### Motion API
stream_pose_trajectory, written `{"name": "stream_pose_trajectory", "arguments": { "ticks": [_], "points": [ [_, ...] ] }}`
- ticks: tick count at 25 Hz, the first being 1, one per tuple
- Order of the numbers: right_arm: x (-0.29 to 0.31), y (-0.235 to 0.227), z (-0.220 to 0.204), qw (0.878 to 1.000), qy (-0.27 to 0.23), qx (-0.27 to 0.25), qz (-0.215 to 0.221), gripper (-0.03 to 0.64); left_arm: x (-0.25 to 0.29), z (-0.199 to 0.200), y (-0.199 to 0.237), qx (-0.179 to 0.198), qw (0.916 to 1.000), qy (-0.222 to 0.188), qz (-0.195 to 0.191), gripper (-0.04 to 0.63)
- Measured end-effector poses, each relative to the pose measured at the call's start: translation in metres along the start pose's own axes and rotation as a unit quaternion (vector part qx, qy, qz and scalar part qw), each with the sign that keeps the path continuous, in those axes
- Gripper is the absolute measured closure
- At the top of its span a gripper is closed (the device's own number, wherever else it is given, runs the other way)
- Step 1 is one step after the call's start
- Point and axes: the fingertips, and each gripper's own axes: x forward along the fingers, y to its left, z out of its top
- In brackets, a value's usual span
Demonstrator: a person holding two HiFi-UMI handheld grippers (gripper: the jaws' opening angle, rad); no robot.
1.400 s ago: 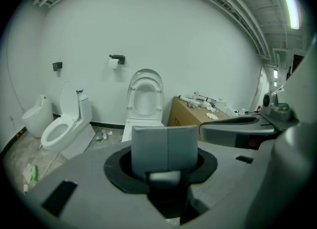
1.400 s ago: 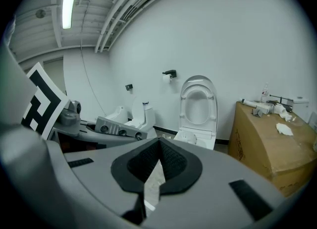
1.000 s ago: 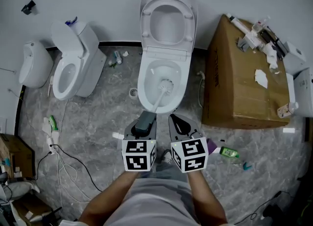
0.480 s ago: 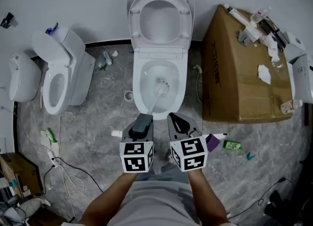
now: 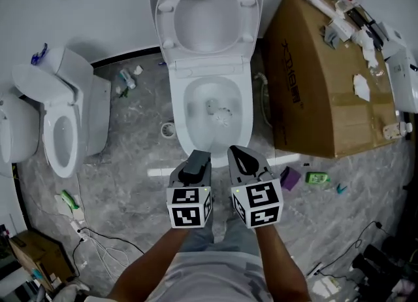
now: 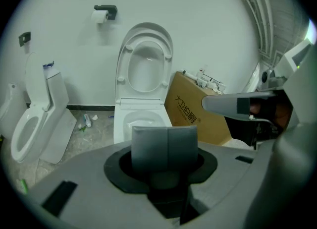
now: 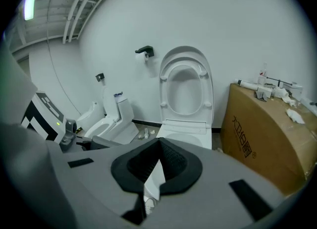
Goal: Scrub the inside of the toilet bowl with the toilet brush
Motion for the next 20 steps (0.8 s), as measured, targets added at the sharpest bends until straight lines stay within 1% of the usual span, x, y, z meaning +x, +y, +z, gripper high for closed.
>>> {"name": "stream_pose_trajectory", "arguments": {
  "ticks": [2,5,8,14,20],
  "points": [
    [0.015,-0.001,-0.004,1.000,0.006,0.004,-0.009,0.618,0.015,-0.002,0.009,0.005,0.9999,0.007,-0.011,0.443],
    [0.035,-0.004,-0.016,1.000,0.016,0.014,-0.018,0.618,0.036,-0.010,0.021,0.002,0.9994,0.018,-0.030,0.443],
    [0.052,-0.008,-0.026,0.999,0.024,0.023,-0.025,0.618,0.054,-0.017,0.031,0.008,0.9986,0.031,-0.042,0.443],
    [0.075,-0.018,-0.046,0.999,0.034,0.025,-0.031,0.617,0.083,-0.024,0.042,0.014,0.9980,0.037,-0.049,0.443],
    [0.089,-0.036,-0.066,0.999,0.029,0.028,-0.031,0.618,0.111,-0.046,0.037,0.016,0.9977,0.045,-0.049,0.443]
  ]
}}
